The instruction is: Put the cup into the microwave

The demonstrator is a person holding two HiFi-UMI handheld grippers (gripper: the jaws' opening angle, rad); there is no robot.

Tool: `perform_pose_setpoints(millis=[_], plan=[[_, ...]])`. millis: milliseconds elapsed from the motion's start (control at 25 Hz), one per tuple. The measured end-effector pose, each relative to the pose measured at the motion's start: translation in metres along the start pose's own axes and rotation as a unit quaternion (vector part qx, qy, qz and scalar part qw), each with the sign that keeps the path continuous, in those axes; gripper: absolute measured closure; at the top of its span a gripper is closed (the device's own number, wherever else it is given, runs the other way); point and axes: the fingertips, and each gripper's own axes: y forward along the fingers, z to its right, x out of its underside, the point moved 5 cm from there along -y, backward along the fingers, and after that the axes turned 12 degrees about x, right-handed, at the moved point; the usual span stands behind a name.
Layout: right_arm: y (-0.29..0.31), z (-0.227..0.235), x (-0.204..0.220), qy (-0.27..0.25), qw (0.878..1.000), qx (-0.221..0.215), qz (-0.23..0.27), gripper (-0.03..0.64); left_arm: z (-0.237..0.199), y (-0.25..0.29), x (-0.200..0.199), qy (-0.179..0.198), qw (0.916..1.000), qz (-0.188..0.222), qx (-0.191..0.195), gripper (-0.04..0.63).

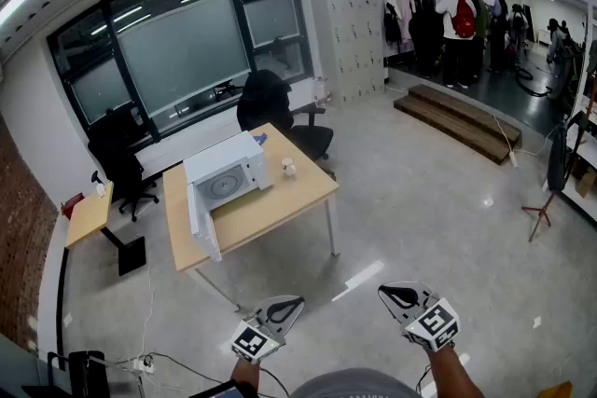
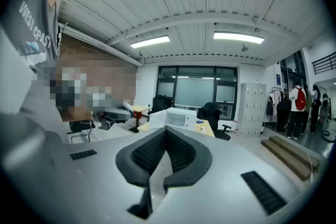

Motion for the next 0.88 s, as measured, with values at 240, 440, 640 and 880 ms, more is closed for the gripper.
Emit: perform_pose_setpoints(millis=[240,440,640,880], plan=[[-0.017,0.009,0.016,0.005,1.0,0.004,0.01,0.598,0.018,0.018,0.009,0.006,1.0,-0.001,0.007,0.573],[-0.04,0.025,-0.026,0.032,0.999,0.012,0.029,0.598,0.017,0.027,-0.033,-0.032,0.9992,0.023,0.001,0.574],[-0.001,0.053,-0.052,0.022,0.997,-0.048,0.051,0.595,-0.011,0.053,-0.056,-0.022,0.9997,-0.004,0.005,0.574],[0.051,0.024,0.021,0.03,0.996,-0.075,0.039,0.595,-0.018,0.065,0.005,0.027,0.9996,-0.002,0.007,0.574]])
